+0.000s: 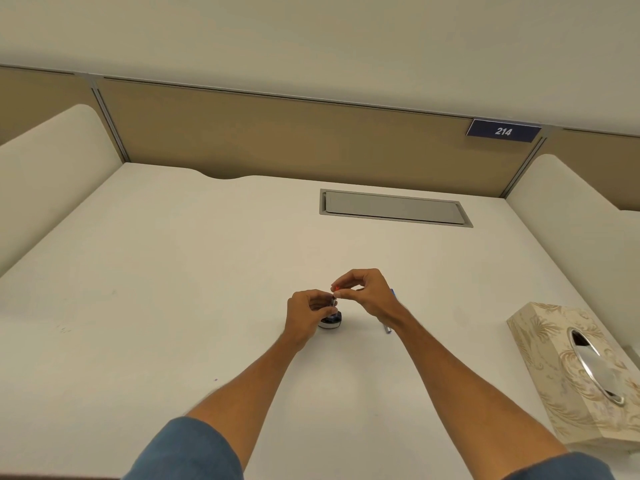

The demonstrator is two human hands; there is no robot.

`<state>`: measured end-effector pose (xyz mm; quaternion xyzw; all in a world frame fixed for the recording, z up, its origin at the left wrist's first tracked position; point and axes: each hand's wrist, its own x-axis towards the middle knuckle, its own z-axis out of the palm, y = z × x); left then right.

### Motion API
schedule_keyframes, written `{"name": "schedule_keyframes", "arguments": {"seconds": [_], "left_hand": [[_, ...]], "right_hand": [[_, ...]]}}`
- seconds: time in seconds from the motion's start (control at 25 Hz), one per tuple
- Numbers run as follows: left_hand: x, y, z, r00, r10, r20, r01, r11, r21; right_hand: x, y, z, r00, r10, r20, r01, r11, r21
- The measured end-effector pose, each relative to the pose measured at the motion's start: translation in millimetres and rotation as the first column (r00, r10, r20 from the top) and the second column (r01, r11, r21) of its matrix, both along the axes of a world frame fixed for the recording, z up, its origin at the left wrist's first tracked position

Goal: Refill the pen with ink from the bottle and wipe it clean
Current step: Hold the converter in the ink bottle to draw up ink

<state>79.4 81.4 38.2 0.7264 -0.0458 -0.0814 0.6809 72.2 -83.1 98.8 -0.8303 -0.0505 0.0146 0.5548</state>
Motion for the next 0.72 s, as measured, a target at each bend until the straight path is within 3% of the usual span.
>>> {"name": "schedule_keyframes", "arguments": {"seconds": [0.72], "left_hand": [[0.4,-0.4,-0.1,1.0,-0.003,0.012,0.002,1.0,0.012]], "right_hand": [[1.3,0.8,-0.9,1.0,-0.008,0.013,0.008,1.0,-0.027]]}}
